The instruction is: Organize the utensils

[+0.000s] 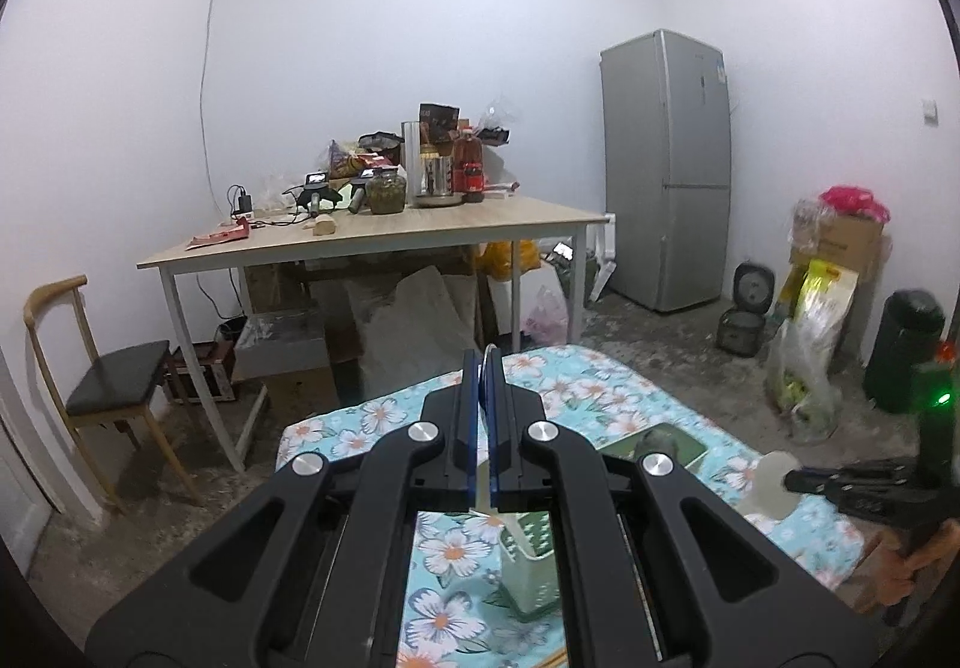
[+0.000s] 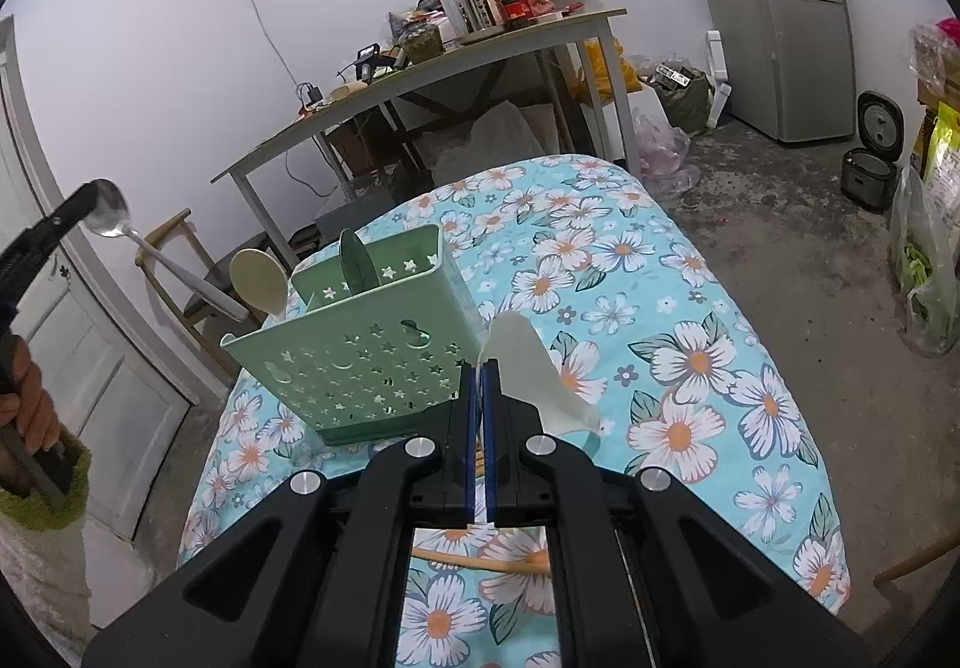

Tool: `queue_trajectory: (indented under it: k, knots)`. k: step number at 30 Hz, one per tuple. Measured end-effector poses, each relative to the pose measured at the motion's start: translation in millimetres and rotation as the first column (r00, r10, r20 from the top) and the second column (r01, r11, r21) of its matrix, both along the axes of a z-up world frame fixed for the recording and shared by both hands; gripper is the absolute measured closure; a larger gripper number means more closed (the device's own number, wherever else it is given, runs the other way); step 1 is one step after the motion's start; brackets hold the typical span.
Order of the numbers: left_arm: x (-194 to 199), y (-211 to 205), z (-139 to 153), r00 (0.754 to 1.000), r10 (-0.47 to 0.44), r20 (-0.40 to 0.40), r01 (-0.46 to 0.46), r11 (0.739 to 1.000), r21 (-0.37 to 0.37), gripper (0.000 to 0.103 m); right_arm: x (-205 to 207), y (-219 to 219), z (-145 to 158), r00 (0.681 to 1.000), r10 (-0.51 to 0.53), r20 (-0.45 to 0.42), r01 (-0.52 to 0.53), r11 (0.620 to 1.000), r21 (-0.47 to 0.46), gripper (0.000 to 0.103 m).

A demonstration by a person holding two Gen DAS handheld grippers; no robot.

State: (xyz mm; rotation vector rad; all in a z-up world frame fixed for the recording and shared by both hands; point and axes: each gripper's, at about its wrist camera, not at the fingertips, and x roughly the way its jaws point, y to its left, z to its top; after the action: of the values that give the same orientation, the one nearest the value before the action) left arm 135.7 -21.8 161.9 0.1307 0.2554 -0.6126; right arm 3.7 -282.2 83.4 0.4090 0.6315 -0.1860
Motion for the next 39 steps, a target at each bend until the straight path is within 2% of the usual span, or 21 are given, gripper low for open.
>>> queue_trajectory:
  k: [3, 12, 15, 18, 23, 31, 35, 39]
  knots:
    - [8, -11, -10, 1.000, 0.008, 0.003, -0.008, 0.999, 0.041, 0.101, 1, -1, 1, 1.000, 0.002, 0.002, -0.002, 1.000, -0.002, 0.101]
    - [39, -36, -38, 0.997, -0.011, -0.079, 0.020, 0.994, 0.112, 0.100, 2, -4, 2, 1.000, 0.001, 0.005, -0.001, 1.000, 0.006, 0.101]
    - [45, -33, -46, 0.991, -0.029, -0.134, 0.041, 0.995, 0.088, 0.098, 1, -6, 2, 1.000, 0.001, 0.006, -0.001, 1.000, 0.006, 0.101]
    - [47, -27, -50, 0.987, -0.032, -0.159, 0.042, 0.998, 0.057, 0.081, 1, -6, 2, 1.000, 0.000, 0.005, 0.000, 1.000, 0.007, 0.101]
    - [42, -16, -57, 0.984, -0.021, -0.177, 0.028, 0.999, 0.035, 0.069, -1, -10, 5, 1.000, -0.006, 0.012, 0.006, 1.000, 0.011, 0.101]
    - [32, 9, -72, 0.972, 0.007, -0.234, -0.012, 1.000, -0.021, 0.060, -8, -11, 23, 0.999, -0.003, 0.053, 0.003, 1.000, 0.000, 0.101]
    - [26, 26, -83, 0.963, 0.024, -0.267, -0.040, 0.998, -0.055, 0.055, -10, -10, 43, 0.996, 0.005, 0.093, -0.003, 1.000, -0.023, 0.101]
    - [21, 36, -98, 0.953, 0.033, -0.301, -0.056, 0.996, -0.066, 0.054, -8, -9, 63, 0.991, 0.023, 0.134, -0.019, 0.999, -0.034, 0.101]
